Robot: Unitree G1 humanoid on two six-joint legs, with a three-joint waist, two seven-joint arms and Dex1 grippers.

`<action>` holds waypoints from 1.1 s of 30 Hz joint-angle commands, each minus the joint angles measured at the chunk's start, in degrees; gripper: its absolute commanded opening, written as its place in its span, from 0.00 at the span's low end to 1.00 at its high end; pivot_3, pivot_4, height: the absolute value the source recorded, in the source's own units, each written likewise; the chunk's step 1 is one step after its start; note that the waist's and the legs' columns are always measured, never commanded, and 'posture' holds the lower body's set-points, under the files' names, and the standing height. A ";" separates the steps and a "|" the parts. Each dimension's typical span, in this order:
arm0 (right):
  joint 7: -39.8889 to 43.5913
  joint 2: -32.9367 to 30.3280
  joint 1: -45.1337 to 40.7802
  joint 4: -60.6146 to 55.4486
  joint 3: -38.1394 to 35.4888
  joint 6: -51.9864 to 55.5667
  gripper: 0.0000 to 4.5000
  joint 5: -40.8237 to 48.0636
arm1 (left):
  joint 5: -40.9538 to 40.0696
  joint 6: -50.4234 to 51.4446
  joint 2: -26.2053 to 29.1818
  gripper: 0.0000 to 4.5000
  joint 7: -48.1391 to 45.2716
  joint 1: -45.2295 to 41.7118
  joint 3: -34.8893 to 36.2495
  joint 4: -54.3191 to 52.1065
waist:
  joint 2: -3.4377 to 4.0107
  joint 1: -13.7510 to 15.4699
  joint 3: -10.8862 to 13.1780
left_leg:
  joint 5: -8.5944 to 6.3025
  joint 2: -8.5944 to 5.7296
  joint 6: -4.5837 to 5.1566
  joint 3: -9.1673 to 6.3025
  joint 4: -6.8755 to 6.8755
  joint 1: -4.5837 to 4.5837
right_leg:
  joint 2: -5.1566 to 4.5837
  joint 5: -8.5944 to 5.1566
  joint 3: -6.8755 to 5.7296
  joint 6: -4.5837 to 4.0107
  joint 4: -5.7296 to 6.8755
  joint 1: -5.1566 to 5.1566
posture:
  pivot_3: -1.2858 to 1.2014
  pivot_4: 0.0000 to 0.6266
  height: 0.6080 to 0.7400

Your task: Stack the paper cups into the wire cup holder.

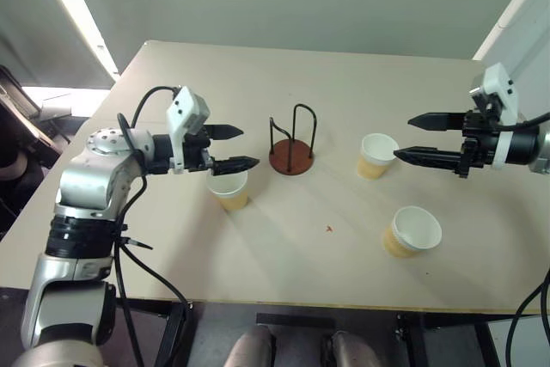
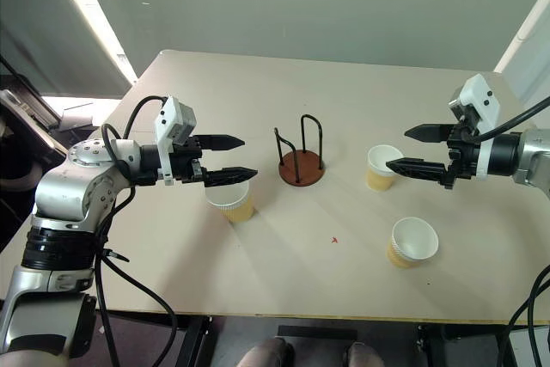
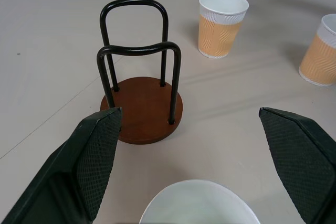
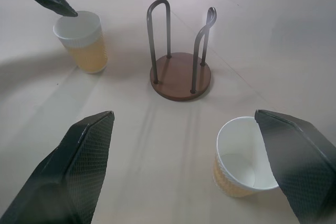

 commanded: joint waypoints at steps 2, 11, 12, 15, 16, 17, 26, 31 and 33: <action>-0.20 -0.96 -1.00 -1.27 -0.96 -0.58 0.99 0.03 | -0.17 -1.21 -0.06 1.00 0.20 -0.29 0.43 -1.52 | 0.00 0.00 0.00 | 0.00 0.00 0.00 0.00 0.01 0.00 | 0.00 0.00 0.00 0.00 0.00 0.00 | 0.52 0.24 1.00; -0.47 -0.97 -0.48 -1.61 -1.18 -0.51 0.99 0.15 | 0.75 -2.14 -1.88 1.00 1.20 -1.12 -0.55 -0.30 | 0.00 0.00 0.00 | 0.00 0.00 0.00 0.00 0.05 -0.01 | 0.00 0.00 0.00 0.00 0.02 0.00 | 0.52 0.24 1.00; -0.50 -0.97 -0.48 -1.59 -1.18 -0.54 0.99 0.10 | 1.03 -2.36 -2.36 1.00 1.47 -1.43 -0.89 0.15 | 0.00 0.00 0.00 | 0.00 0.00 0.00 0.00 0.06 -0.01 | 0.00 0.00 0.00 0.00 0.02 0.00 | 0.52 0.24 1.00; -0.54 -1.01 -0.39 -1.53 -1.22 -0.65 0.99 0.00 | 1.86 -2.89 -3.82 1.00 2.22 -2.89 -1.95 1.82 | 0.00 0.01 0.00 | 0.00 0.00 0.00 0.00 0.11 -0.02 | 0.00 0.01 0.00 0.01 0.04 0.00 | 0.52 0.24 1.00; -0.56 -1.03 -0.33 -1.56 -1.26 -0.64 0.99 0.01 | 2.38 -3.19 -4.49 1.00 2.59 -3.54 -2.42 2.65 | -0.01 0.02 0.00 | 0.00 0.00 0.00 0.00 0.14 -0.03 | 0.00 0.01 0.00 0.01 0.04 0.00 | 0.52 0.24 1.00; -0.60 -1.06 -0.26 -1.61 -1.30 -0.63 0.99 0.00 | 2.91 -3.50 -5.08 1.00 2.95 -4.09 -2.85 3.39 | -0.01 0.03 0.00 | 0.00 0.00 0.00 0.00 0.17 -0.05 | 0.00 0.01 0.00 0.02 0.06 0.00 | 0.52 0.24 1.00; -0.75 -1.86 0.86 -2.37 -2.31 -0.52 0.99 0.27 | 5.67 -4.54 -8.43 1.00 3.09 -7.67 -6.09 7.90 | -0.01 0.16 0.00 | 0.00 0.00 0.01 0.01 0.22 -0.09 | 0.00 0.04 0.00 0.07 0.06 0.00 | 0.52 0.24 1.00; -0.70 -2.07 0.73 -2.60 -2.52 -0.45 0.99 0.45 | 6.34 -4.27 -9.26 1.00 1.66 -8.54 -7.93 9.16 | -0.01 0.25 0.00 | 0.00 -0.01 0.01 0.02 0.22 -0.11 | 0.00 0.04 0.00 0.07 0.04 0.00 | 0.52 0.24 1.00; -0.70 -2.12 0.60 -2.70 -2.56 -0.42 0.99 0.53 | 6.65 -4.41 -9.75 1.00 1.23 -8.99 -8.38 9.96 | -0.01 0.27 0.00 | 0.00 -0.01 0.01 0.02 0.23 -0.11 | 0.00 0.04 0.00 0.07 0.04 0.00 | 0.52 0.24 1.00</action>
